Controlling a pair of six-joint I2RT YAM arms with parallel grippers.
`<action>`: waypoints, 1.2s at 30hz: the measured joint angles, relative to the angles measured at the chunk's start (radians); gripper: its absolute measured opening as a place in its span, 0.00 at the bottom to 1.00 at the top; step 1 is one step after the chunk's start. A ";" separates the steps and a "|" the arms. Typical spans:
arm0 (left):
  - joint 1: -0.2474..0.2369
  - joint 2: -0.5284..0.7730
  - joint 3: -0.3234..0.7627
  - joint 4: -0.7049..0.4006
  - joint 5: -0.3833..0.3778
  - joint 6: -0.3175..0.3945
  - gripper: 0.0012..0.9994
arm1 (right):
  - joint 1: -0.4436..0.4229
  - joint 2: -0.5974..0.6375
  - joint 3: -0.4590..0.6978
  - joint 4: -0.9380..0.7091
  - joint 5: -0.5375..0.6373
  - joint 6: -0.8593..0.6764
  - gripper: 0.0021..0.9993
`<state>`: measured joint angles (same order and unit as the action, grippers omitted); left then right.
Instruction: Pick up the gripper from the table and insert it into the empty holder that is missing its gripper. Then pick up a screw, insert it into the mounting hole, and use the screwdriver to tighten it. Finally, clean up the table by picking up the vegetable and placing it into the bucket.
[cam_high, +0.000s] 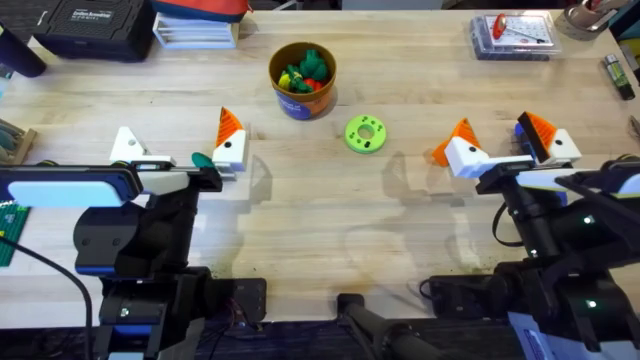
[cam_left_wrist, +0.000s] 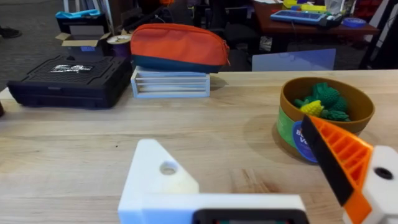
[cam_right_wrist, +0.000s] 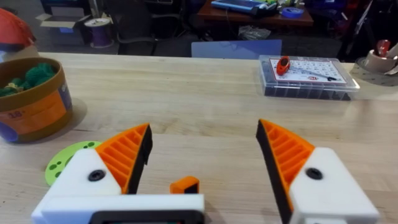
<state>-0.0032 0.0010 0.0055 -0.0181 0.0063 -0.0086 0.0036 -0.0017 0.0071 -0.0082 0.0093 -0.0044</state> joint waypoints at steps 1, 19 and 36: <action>0.000 0.000 0.000 0.000 0.000 0.000 0.99 | 0.000 0.000 0.000 0.000 0.000 0.000 0.99; 0.000 0.005 0.058 -0.065 -0.018 -0.003 0.99 | 0.000 0.026 0.064 -0.140 0.000 0.061 0.99; 0.000 0.570 0.691 -0.777 -0.099 -0.124 0.99 | 0.000 0.551 0.659 -0.622 -0.018 0.125 0.99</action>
<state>-0.0032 0.5713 0.6968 -0.7951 -0.0930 -0.1329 0.0036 0.5488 0.6662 -0.6306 -0.0088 0.1207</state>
